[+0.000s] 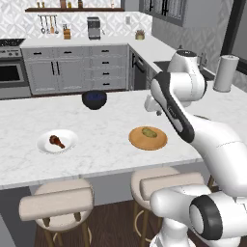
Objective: Pick the chicken drumstick and potato from their plates and place them in the bowl. Then put the bowl in the fridge.
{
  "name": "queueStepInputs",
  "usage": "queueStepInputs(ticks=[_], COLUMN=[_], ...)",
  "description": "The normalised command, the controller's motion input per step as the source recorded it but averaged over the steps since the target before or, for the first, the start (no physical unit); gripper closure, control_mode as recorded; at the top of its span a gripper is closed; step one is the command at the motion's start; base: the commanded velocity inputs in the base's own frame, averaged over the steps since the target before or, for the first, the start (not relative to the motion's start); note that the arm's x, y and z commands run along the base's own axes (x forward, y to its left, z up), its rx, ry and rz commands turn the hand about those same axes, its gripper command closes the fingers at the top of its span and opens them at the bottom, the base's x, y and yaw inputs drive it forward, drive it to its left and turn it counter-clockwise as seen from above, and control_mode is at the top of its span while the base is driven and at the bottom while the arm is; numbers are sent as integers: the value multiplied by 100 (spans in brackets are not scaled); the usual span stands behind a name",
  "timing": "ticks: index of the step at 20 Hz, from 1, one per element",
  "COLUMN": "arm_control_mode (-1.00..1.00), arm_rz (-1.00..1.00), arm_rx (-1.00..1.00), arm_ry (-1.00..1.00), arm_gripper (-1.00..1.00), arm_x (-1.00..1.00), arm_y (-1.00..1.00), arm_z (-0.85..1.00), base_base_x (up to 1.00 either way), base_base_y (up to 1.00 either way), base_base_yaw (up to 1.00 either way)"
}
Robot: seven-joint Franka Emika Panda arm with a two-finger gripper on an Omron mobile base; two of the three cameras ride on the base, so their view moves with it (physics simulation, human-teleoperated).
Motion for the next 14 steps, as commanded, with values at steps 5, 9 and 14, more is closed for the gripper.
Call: queueStepInputs(ticks=[5,9,14], arm_control_mode=[-100,-100,-100], arm_rz=[2,1,1], arm_rx=[0,0,-9], arm_ry=[0,3,8], arm_gripper=[-100,-100,-100], arm_x=[28,100,100], arm_y=[-37,-82,-10], arm_z=[-46,-69,-80], base_base_x=[0,0,0], base_base_y=[0,0,0], base_base_yaw=[0,0,0])
